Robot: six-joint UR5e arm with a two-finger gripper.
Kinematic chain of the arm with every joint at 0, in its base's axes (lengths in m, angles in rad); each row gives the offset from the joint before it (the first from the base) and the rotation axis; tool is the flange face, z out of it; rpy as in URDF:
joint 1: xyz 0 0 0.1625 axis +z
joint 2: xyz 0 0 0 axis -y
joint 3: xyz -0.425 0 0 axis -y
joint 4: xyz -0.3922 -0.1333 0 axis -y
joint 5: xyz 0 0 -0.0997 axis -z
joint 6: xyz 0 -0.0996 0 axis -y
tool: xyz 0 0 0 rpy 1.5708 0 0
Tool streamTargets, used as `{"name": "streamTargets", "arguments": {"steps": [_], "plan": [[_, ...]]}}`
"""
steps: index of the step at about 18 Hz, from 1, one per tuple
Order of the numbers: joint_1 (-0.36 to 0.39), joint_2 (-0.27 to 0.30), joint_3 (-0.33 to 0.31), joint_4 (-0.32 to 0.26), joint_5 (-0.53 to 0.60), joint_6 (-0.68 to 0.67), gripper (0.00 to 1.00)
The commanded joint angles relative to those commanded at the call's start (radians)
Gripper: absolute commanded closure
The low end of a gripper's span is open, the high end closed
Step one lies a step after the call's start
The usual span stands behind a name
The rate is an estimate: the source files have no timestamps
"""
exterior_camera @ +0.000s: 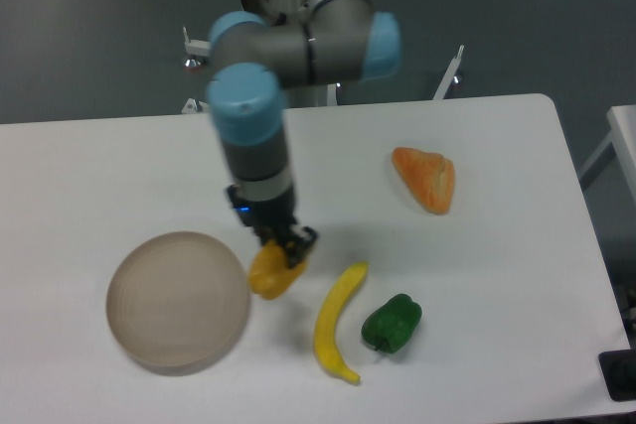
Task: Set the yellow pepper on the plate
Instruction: 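Carry the held yellow pepper over to the clear round plate, then lower the yellow pepper onto the plate and open the gripper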
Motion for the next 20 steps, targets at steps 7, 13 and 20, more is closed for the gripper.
{"name": "streamTargets", "arguments": {"steps": [7,13,20], "plan": [[-0.063,-0.065,0.0,0.006,-0.023,-0.088,0.55],[-0.078,-0.084,-0.002,0.009,-0.022,-0.091,0.54],[-0.092,-0.106,0.0,0.011,-0.023,-0.089,0.51]]}}
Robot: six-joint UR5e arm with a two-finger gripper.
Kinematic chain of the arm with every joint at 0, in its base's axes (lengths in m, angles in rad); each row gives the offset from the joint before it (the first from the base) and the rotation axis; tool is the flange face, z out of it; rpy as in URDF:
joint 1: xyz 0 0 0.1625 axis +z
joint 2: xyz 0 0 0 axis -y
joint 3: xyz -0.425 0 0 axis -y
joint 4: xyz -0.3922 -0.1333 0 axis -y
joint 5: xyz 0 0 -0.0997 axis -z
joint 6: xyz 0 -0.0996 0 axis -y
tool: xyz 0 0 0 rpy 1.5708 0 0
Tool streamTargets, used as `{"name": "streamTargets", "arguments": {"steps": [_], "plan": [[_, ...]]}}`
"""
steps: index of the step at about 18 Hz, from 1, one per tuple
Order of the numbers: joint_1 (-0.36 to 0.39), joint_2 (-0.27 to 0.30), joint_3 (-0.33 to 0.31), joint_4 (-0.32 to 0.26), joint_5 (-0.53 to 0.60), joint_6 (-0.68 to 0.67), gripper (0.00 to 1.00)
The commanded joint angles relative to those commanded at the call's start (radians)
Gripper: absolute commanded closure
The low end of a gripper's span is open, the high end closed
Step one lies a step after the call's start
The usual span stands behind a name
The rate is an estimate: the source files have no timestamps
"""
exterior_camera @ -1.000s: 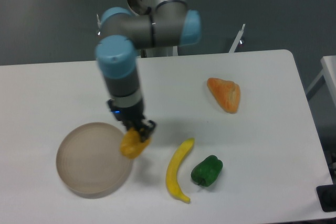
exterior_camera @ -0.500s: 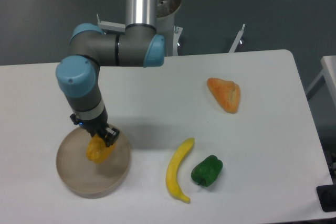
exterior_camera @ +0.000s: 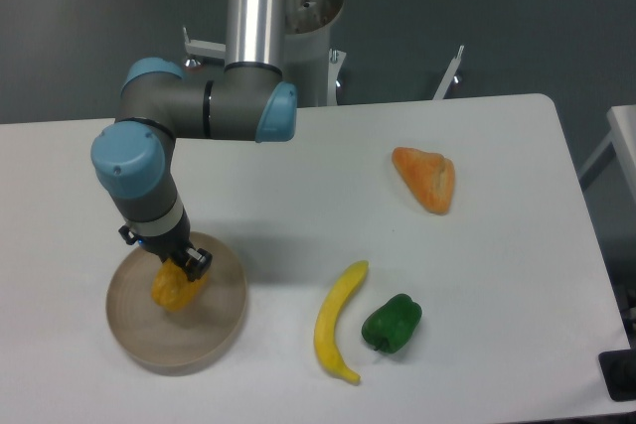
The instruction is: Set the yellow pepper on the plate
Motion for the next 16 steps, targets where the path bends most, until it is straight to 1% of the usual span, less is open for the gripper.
{"name": "streamTargets", "arguments": {"steps": [4,5,6,7,11,13,16], "plan": [[-0.008,-0.005,0.0,0.0,0.0,0.0,0.49],[-0.006,-0.005,0.0,0.0,0.0,0.002,0.47],[-0.006,-0.005,0.0,0.0,0.002,0.002,0.4],[-0.008,-0.005,0.0,0.0,0.003,0.002,0.32],[-0.006,-0.002,0.002,0.0,0.003,0.006,0.05],[-0.006,0.005,0.005,0.0,0.003,0.008,0.01],[0.009,0.024,0.011,0.0,0.011,0.015,0.01]]}}
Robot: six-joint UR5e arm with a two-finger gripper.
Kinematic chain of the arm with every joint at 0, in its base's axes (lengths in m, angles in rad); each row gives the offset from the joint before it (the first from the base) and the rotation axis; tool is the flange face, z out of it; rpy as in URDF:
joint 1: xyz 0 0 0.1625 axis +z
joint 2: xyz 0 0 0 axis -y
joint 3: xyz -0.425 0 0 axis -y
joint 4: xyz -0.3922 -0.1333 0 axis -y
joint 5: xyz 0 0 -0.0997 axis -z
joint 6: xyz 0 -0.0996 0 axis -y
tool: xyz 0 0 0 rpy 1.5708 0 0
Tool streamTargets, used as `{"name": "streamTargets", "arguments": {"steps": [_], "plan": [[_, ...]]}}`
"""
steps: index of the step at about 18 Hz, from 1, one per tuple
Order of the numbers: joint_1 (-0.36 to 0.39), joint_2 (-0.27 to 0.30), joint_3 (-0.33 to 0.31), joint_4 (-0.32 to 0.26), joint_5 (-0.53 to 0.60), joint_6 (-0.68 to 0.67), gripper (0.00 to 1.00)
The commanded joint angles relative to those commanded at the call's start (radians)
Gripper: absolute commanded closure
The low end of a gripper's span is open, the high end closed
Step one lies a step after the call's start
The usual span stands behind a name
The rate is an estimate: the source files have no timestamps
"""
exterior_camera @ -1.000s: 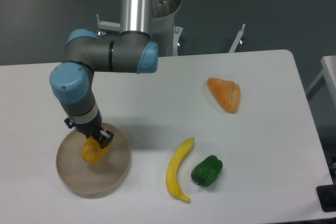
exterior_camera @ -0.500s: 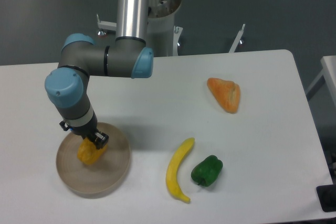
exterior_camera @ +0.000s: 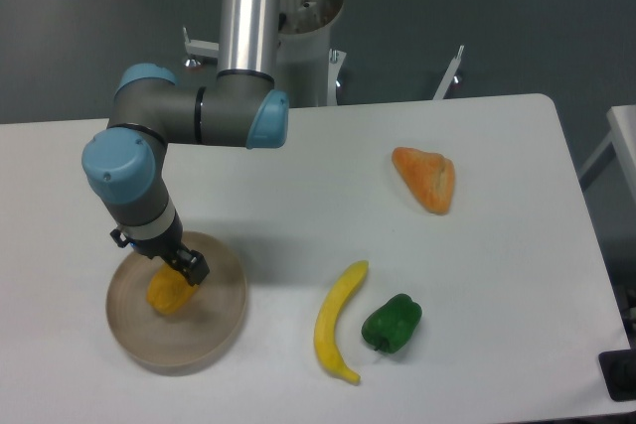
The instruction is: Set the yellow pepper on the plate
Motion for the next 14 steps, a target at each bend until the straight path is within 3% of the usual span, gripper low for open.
{"name": "streamTargets", "arguments": {"steps": [2,7,14], "plan": [[0.046,0.028,-0.002,-0.003,0.002,0.018,0.01],[0.169,0.072,-0.002,-0.008,0.005,0.216,0.01],[0.273,0.069,0.003,-0.003,0.011,0.402,0.01]]}}
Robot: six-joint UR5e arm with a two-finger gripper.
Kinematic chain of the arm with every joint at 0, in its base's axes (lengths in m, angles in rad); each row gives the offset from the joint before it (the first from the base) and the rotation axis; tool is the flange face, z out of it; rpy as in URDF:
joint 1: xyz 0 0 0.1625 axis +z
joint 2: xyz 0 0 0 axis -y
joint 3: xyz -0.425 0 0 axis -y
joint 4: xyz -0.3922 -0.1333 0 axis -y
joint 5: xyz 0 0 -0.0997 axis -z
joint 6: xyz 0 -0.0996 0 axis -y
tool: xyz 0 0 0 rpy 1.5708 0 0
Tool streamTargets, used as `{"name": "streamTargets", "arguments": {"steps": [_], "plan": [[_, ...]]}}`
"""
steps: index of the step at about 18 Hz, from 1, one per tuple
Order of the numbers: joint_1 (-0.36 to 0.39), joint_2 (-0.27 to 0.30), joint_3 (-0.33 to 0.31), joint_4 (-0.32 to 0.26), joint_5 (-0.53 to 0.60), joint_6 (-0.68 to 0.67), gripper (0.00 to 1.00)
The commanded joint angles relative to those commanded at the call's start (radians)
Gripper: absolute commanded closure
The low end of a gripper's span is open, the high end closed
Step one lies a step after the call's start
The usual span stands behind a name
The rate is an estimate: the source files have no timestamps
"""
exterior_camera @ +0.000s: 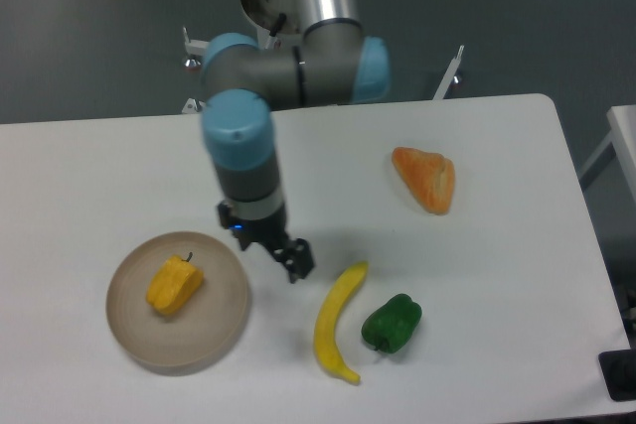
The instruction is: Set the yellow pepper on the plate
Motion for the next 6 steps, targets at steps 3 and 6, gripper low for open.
{"name": "streamTargets", "arguments": {"steps": [3,6], "plan": [[0.022,0.0,-0.009,0.005,0.005,0.042,0.01],[0.034,0.0,-0.014,0.011,0.005,0.049,0.01]]}}
